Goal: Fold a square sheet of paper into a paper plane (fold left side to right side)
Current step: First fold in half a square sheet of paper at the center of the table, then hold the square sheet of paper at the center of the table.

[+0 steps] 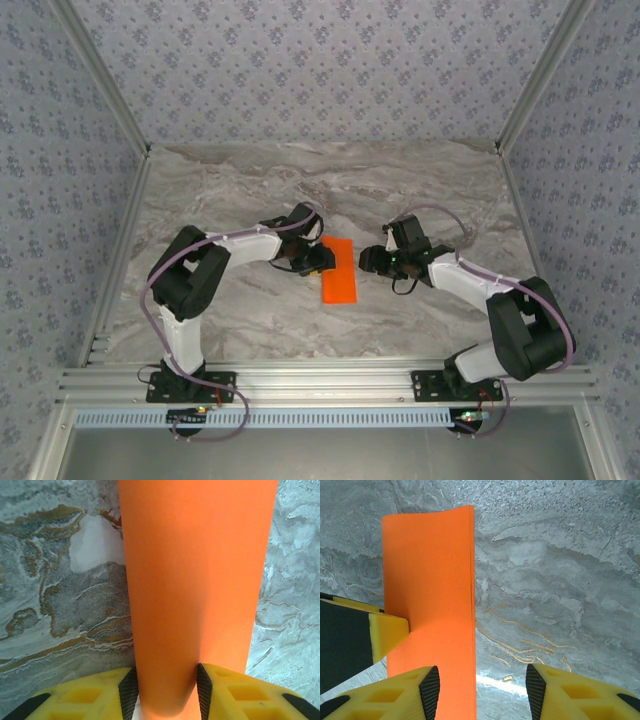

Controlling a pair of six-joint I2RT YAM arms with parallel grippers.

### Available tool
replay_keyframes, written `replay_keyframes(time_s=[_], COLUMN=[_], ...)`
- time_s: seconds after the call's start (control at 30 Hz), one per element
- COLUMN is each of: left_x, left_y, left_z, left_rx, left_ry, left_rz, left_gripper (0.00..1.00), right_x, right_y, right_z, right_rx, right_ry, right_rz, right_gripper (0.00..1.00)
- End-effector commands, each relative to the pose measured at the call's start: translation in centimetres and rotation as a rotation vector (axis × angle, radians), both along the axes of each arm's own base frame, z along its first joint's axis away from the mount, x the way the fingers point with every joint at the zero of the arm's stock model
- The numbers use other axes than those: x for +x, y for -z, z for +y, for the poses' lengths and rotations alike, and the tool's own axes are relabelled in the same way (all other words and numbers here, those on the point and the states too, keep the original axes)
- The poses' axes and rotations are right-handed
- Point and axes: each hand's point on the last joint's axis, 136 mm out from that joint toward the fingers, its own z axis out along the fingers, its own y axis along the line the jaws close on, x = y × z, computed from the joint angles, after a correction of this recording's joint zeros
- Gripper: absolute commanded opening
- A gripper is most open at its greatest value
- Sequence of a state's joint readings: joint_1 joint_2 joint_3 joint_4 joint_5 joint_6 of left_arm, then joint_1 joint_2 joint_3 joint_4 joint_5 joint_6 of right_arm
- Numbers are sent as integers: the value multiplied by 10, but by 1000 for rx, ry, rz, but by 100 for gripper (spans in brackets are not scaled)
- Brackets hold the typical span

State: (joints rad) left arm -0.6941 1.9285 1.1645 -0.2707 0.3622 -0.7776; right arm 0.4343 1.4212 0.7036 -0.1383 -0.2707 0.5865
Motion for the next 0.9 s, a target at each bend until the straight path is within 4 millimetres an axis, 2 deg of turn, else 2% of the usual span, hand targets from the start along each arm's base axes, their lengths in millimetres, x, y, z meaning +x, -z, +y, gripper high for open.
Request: replay_keyframes(time_s=[0.0,0.2,0.87], left_x=[-11,-11,-12], left_y=[41,42,44], left_z=[8,8,8], left_rx=[102,102,116], left_ry=[17,18,33], left_rz=[33,39,43], left_gripper=[41,44,44], right_x=[-3,-3,-4], right_y=[3,6,14], right_z=[5,11,30], right_rx=[21,36,62], right_ry=[-5,-17,-62], right_rz=[17,28,62], right_gripper=[53,53,52])
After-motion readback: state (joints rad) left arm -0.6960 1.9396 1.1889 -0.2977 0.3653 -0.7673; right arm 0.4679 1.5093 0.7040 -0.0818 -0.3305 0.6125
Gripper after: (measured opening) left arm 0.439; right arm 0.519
